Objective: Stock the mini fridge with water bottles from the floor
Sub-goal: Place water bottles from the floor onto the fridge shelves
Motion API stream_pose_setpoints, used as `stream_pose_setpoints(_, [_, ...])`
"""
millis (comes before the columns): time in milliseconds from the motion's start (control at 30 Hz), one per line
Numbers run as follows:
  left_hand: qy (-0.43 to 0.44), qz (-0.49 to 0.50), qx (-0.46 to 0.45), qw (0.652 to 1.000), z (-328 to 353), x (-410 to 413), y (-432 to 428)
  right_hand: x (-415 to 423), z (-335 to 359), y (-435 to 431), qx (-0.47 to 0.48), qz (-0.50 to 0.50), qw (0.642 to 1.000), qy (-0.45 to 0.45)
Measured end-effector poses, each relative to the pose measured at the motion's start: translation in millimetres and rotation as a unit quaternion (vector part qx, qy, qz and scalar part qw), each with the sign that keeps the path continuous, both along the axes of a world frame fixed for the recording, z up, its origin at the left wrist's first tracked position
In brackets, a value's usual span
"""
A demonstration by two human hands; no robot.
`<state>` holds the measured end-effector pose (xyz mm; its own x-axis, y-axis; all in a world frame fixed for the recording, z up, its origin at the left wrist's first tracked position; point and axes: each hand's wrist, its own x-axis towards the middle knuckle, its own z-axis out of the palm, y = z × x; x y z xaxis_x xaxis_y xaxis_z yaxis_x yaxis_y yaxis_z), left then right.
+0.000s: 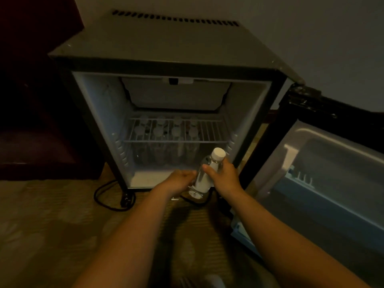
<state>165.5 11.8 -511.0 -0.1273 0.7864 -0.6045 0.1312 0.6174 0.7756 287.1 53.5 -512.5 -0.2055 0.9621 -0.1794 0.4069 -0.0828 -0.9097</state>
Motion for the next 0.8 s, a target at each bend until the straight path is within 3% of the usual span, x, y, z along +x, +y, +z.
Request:
stream_pose_setpoints(267, [-0.097,0.077,-0.021,0.992,-43,-1,32,-22,-30,28,0.017,-0.044,0.998,-0.052])
stream_pose_setpoints(800, [-0.185,0.192,-0.077,0.961,-92,3,88,-34,-77,70,0.025,-0.062,0.993,-0.097])
